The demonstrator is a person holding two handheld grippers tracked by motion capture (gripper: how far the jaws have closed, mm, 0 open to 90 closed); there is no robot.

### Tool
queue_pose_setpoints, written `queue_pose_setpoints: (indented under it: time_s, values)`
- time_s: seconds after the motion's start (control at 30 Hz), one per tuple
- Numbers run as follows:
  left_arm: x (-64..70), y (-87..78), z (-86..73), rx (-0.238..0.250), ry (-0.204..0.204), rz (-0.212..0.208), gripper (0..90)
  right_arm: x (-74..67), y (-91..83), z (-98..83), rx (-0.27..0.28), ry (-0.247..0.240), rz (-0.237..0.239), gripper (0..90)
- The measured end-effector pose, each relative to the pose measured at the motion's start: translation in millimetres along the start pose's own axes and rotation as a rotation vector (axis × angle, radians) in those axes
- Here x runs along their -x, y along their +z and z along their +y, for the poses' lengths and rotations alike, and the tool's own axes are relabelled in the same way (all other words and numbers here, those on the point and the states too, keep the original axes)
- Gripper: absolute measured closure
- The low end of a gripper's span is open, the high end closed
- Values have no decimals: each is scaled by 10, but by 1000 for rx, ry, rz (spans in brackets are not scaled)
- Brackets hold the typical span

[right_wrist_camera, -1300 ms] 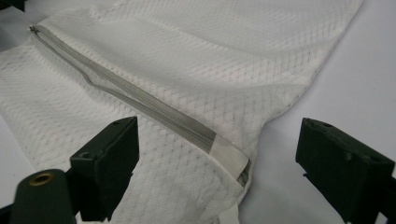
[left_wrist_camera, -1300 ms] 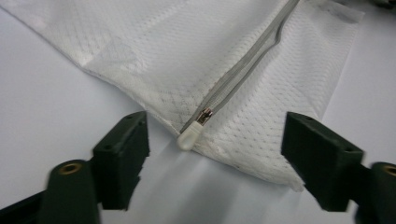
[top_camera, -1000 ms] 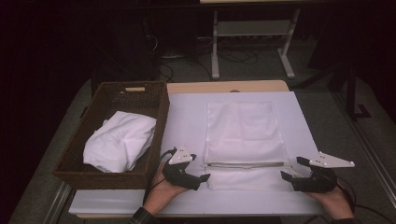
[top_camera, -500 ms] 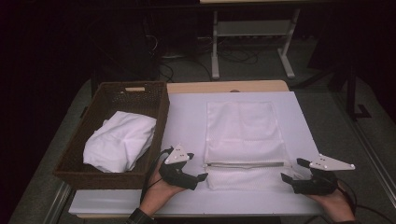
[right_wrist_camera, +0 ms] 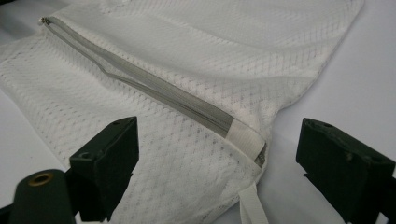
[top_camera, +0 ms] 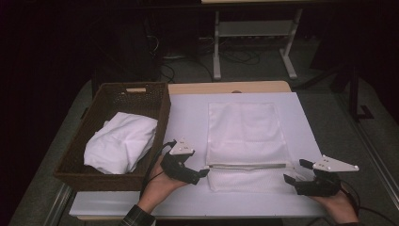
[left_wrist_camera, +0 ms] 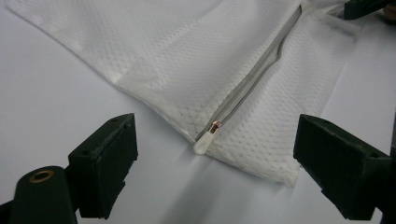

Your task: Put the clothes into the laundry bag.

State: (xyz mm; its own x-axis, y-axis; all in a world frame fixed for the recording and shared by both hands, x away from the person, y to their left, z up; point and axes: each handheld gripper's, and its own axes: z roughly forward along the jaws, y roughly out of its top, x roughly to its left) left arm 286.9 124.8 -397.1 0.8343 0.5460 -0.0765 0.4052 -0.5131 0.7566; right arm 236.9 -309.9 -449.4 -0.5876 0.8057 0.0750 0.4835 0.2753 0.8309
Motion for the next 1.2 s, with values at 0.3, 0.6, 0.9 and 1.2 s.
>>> queue_pose_setpoints:
  time_s: [0.3,0.6,0.9,1.2]
  values:
    - [-50,-44,215,-31,5,2,131,14,-5,1,7,4,-4,128]
    - [-127,-133,430,-19,19,7,131,36,-21,-1,15,11,-8,127]
    - [-243,-204,548,-22,19,-3,129,49,-26,-6,15,18,-13,127]
    - [-355,-290,621,-36,20,2,121,49,-30,-3,25,18,-9,127]
